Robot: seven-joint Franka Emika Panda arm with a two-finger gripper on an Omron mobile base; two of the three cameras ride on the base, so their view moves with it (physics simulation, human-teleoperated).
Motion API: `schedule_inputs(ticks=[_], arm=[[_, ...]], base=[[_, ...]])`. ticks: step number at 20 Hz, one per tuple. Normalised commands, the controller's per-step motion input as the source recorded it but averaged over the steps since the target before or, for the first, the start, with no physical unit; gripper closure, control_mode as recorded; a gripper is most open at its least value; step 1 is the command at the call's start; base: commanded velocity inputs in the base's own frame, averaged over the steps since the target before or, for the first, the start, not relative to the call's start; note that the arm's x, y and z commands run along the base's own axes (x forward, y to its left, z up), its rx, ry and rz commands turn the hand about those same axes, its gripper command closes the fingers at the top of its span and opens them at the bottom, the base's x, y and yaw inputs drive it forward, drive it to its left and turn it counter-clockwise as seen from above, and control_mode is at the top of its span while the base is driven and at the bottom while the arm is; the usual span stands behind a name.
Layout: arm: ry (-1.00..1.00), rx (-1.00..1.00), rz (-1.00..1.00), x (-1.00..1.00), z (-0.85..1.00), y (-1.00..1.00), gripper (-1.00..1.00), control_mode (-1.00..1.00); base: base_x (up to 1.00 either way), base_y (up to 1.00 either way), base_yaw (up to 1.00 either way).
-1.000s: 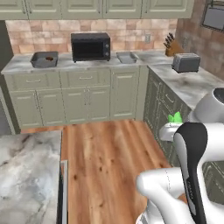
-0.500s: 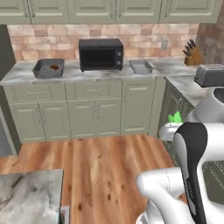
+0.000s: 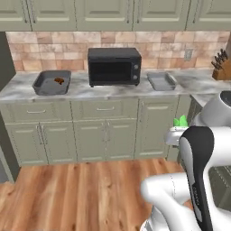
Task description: Place one corn and one chicken drumstick in each tupperware on the nearby counter, to pack two identical lunches.
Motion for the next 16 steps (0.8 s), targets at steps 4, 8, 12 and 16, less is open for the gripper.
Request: schedule_inputs(ticks=[4,8,12,16], arm=[[0.00,0.00,0.00,0.00,0.00,0.00,1.00,1.00],[0.00,0.00,0.00,0.00,0.00,0.00,1.00,1.00],[0.00,0.00,0.00,0.00,0.00,0.00,1.00,1.00],[0.00,0.00,0.00,0.00,0.00,0.00,1.00,1.00]], base=[[1.00,0.05,0.08],[0.88,0.33,0.06],[0.42,0.76,0.01],[0.52,0.99,0.00]])
